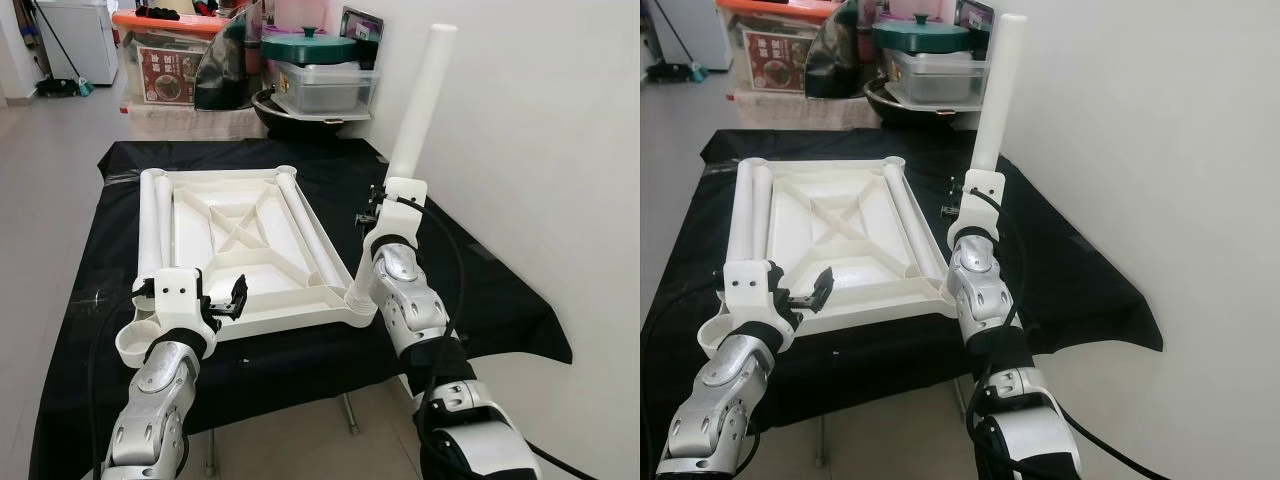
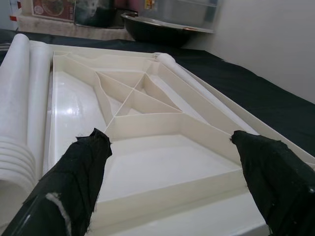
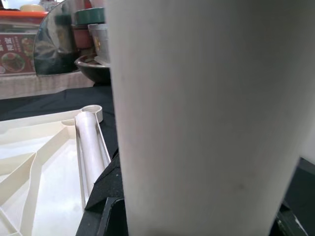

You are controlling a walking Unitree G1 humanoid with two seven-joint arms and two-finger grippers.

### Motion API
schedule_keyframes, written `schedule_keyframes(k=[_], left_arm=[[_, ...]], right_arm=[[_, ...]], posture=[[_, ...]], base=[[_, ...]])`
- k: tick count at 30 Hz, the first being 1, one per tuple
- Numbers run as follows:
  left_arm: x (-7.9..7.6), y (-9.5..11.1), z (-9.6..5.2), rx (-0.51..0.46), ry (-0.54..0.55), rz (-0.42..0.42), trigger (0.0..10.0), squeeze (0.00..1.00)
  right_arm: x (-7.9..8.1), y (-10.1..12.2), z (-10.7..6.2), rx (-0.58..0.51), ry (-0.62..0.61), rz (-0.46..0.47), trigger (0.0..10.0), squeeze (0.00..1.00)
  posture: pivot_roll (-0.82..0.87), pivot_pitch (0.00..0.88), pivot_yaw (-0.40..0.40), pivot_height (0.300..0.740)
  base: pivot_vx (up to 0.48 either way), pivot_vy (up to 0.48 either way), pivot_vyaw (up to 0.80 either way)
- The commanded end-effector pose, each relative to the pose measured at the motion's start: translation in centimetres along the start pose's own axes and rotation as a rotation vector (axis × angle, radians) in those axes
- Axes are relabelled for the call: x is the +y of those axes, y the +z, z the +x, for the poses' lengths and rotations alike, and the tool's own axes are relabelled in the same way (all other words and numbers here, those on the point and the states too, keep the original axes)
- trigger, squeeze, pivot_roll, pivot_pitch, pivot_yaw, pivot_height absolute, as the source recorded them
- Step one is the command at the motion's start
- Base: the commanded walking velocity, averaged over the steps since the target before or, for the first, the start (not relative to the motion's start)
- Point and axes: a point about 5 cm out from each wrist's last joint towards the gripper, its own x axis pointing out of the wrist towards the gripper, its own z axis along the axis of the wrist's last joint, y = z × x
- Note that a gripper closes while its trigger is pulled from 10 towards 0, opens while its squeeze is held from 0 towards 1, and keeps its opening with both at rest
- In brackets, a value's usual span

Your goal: Building children table

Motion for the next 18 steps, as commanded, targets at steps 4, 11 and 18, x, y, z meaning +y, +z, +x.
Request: schedule_keyframes(k=[4, 11, 18], left_arm=[[0.0, -0.5, 0.2, 0.031, 0.001, 0.003, 10.0, 0.00], [0.1, -0.5, 0.2, 0.033, 0.001, 0.005, 10.0, 0.00], [0.0, -0.6, 0.2, 0.034, -0.005, 0.005, 10.0, 0.00]], right_arm=[[-1.9, -4.1, -0.5, 0.176, -0.086, -0.051, 10.0, 0.00], [-2.7, -3.1, -0.8, 0.144, -0.106, -0.042, 10.0, 0.00], [-2.5, -1.6, -1.5, 0.129, -0.089, 0.009, 10.0, 0.00]], posture=[[0.06, 0.000, -0.089, 0.740], [0.05, 0.000, -0.085, 0.740], [0.05, 0.000, -0.079, 0.740]], base=[[0.000, 0.000, 0.00], [0.000, 0.000, 0.00], [0.000, 0.000, 0.00]])
